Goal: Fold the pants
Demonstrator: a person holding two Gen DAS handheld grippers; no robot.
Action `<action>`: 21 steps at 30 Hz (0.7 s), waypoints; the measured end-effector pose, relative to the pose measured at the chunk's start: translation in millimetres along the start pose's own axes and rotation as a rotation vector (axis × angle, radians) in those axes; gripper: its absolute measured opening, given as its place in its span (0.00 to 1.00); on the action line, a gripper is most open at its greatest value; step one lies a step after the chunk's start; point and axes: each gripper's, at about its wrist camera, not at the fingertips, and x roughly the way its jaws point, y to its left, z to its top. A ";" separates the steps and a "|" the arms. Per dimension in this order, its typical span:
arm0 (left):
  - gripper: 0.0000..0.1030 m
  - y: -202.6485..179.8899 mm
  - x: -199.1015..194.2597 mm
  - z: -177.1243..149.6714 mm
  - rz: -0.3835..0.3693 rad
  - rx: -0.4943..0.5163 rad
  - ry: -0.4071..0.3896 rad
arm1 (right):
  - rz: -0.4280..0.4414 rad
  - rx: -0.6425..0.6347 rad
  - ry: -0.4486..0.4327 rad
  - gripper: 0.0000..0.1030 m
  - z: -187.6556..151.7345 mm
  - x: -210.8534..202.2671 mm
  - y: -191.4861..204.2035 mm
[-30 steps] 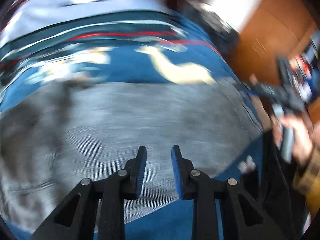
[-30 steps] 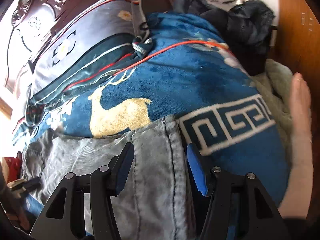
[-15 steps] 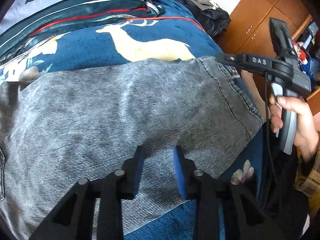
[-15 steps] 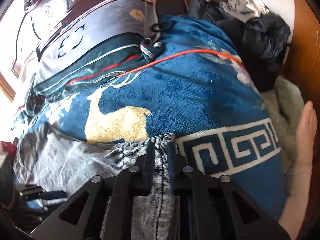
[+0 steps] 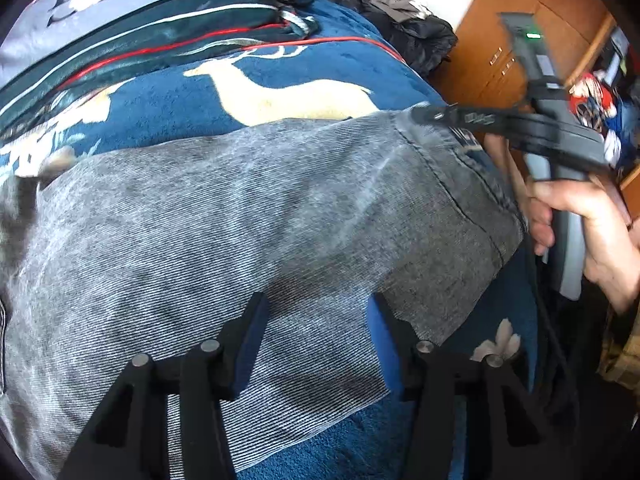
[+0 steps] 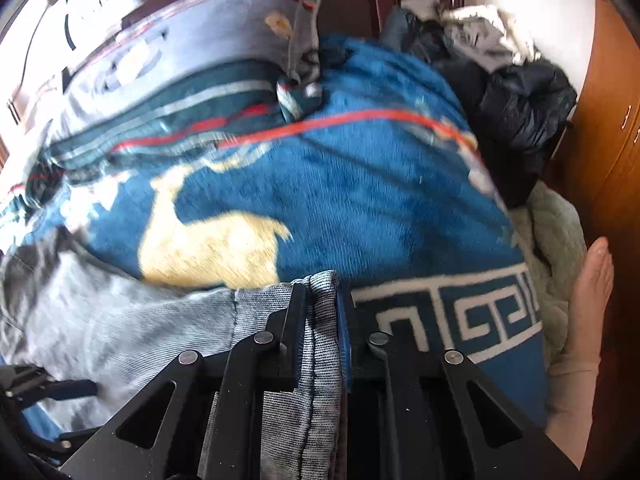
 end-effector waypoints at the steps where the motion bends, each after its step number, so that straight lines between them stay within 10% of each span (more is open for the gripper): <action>1: 0.55 -3.2 0.2 -0.8 0.011 0.019 -0.003 | 0.002 -0.010 0.024 0.17 -2.5 7.9 -0.4; 9: 0.56 -28.1 -11.6 0.4 0.048 0.135 -0.038 | 0.161 0.202 -0.035 0.57 -7.2 -37.3 -44.4; 21: 0.55 -106.5 5.8 8.3 -0.072 0.416 0.022 | 0.279 0.351 0.026 0.57 -27.7 -40.6 -80.2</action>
